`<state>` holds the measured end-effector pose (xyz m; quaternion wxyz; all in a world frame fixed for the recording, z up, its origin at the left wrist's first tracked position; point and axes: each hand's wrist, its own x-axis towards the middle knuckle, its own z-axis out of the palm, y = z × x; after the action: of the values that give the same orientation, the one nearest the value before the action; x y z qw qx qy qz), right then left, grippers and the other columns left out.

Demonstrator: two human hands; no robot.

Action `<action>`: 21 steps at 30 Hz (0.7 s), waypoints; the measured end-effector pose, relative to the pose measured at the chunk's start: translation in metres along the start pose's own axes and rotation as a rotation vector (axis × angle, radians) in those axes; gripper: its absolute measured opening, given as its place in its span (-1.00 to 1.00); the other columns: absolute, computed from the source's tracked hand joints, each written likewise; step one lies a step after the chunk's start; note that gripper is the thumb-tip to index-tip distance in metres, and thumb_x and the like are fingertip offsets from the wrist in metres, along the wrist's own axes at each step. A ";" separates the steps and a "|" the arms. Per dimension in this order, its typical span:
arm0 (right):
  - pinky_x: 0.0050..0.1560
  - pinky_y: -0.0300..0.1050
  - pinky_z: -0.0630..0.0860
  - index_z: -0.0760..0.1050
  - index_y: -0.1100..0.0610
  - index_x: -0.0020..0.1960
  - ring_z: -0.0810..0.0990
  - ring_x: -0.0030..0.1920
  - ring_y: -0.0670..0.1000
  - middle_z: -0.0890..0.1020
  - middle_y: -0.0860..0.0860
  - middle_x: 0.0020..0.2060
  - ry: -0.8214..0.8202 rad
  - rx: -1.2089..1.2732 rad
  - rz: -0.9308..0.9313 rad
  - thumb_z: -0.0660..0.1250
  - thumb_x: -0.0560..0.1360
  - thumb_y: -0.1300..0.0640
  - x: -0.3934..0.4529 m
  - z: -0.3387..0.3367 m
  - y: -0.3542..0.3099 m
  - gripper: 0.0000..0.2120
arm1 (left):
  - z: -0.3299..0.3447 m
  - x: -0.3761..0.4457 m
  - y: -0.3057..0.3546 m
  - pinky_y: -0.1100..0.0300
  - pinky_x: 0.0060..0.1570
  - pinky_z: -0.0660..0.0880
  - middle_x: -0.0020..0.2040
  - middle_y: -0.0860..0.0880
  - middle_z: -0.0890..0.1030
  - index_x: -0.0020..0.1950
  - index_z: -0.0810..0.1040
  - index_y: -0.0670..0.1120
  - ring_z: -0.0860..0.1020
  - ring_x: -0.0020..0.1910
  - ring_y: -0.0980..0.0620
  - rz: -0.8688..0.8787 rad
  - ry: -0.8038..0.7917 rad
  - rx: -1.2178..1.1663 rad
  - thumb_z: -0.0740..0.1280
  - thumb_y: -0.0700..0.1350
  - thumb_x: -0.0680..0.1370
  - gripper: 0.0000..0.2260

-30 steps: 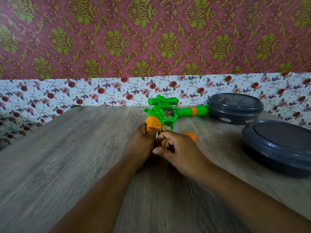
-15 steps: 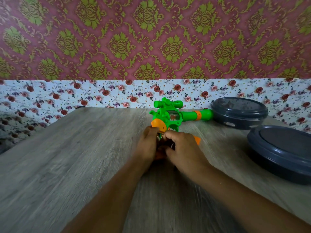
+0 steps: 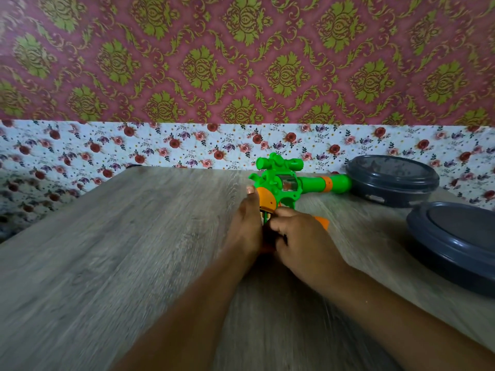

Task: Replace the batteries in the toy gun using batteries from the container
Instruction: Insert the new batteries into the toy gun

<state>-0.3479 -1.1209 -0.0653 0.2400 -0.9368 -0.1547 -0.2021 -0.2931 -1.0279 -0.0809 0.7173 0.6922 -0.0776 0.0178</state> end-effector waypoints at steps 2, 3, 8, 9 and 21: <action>-0.20 0.03 0.42 0.49 0.14 -0.26 0.45 -0.16 0.10 0.37 0.00 -0.23 -0.061 -0.100 -0.018 0.11 0.35 0.22 0.001 -0.003 -0.001 -0.81 | 0.000 0.004 -0.003 0.09 -0.05 0.57 0.01 -0.08 0.62 0.14 0.55 -0.06 0.59 -0.01 0.00 -0.057 -0.015 -0.031 -0.09 0.27 0.58 -0.43; -0.19 0.01 0.39 0.52 0.16 -0.22 0.42 -0.17 0.08 0.34 -0.02 -0.24 -0.084 -0.101 -0.011 0.14 0.39 0.24 0.001 -0.004 0.000 -0.82 | -0.001 0.006 -0.005 0.05 -0.07 0.59 0.04 -0.10 0.63 0.15 0.56 -0.06 0.60 0.02 -0.03 -0.082 -0.019 -0.056 -0.08 0.29 0.56 -0.42; -0.25 -0.28 0.36 0.64 0.15 -0.13 0.49 -0.26 -0.09 0.49 -0.06 -0.30 0.024 0.105 0.053 0.30 0.43 0.30 0.005 -0.018 0.022 -0.84 | 0.001 0.009 -0.009 0.20 -0.36 0.56 -0.01 -0.16 0.64 0.27 0.49 -0.07 0.64 -0.15 -0.04 -0.122 0.005 -0.137 -0.08 0.33 0.53 -0.37; -0.29 -0.42 0.32 0.65 0.13 -0.12 0.48 -0.31 -0.18 0.52 -0.11 -0.31 0.117 0.136 0.104 0.32 0.44 0.30 0.008 -0.023 0.030 -0.85 | 0.001 0.010 -0.008 0.20 -0.37 0.56 -0.10 -0.16 0.64 0.27 0.47 -0.09 0.62 -0.25 -0.02 -0.129 0.010 -0.160 -0.07 0.31 0.54 -0.38; 0.25 -0.03 0.31 0.45 0.04 0.26 0.36 0.26 0.15 0.47 0.10 0.24 -0.110 -0.155 0.549 0.29 0.22 -0.30 0.003 -0.027 0.118 -0.31 | -0.001 0.013 -0.007 0.15 -0.30 0.57 -0.20 -0.19 0.59 0.15 0.50 -0.19 0.58 -0.32 -0.08 -0.145 -0.111 -0.196 -0.09 0.33 0.49 -0.31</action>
<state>-0.3074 -1.2334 -0.0877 0.2048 -0.9687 0.1077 -0.0895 -0.2795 -1.0281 -0.0862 0.7755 0.6225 -0.0686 -0.0800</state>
